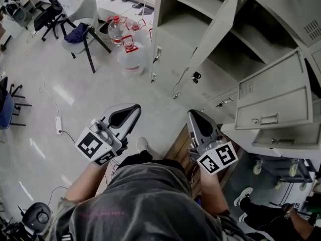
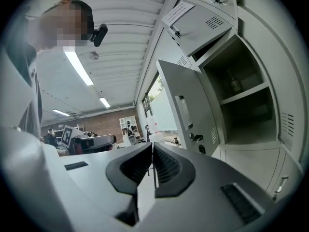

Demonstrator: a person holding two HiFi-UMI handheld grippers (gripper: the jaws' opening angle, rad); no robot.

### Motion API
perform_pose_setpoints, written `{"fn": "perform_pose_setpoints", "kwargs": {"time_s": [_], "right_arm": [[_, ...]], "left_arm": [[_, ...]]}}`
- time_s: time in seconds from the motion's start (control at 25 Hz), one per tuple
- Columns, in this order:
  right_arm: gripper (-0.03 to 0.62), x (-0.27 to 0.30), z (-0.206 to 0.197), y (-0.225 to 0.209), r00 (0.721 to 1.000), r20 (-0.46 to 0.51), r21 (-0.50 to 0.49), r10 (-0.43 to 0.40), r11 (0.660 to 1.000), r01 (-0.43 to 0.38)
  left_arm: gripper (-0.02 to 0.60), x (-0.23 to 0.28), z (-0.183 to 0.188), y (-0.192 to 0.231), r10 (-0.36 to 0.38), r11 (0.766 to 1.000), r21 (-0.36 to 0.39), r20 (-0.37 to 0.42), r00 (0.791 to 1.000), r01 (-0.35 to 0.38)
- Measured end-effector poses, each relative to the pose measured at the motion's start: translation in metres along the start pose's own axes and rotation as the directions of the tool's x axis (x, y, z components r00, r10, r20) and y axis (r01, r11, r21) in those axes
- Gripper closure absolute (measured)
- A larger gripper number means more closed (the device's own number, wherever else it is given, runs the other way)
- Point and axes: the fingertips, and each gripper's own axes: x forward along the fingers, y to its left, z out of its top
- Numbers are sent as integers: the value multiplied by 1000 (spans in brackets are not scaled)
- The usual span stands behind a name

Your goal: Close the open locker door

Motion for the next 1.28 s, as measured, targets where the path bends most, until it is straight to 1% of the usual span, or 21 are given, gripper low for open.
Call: {"fn": "perform_pose_setpoints", "kwargs": {"time_s": [0.12,0.28,0.52,0.72,0.84,0.96,1.0,1.12,1.28], "right_arm": [[569,15,7,-12,999,18,-8,-38,999,39],[569,29,13,-19,997,31,-22,-75,997,76],[568,36,22,-19,995,45,-28,-94,995,95],[568,39,32,-25,992,70,-30,-102,994,105],[568,41,40,-31,992,85,-36,-97,994,101],[566,44,50,-36,992,98,-44,-75,996,79],[557,45,53,-37,993,100,-48,-63,997,68],[497,49,63,-44,994,104,-66,-28,997,34],[454,57,66,-57,996,90,-85,10,996,-3]], "left_arm": [[568,8,4,22,-18,1000,1,-5,1000,18],[568,15,9,39,-38,999,1,2,999,38],[568,19,15,45,-54,999,1,6,999,54],[568,23,18,50,-53,999,5,5,999,53],[568,28,19,52,-53,999,6,5,999,53],[568,35,19,53,-53,999,5,5,999,53],[568,38,19,53,-52,999,5,4,999,52],[568,49,17,53,-47,999,7,4,999,47],[568,64,16,51,-28,1000,8,4,1000,28]]}}
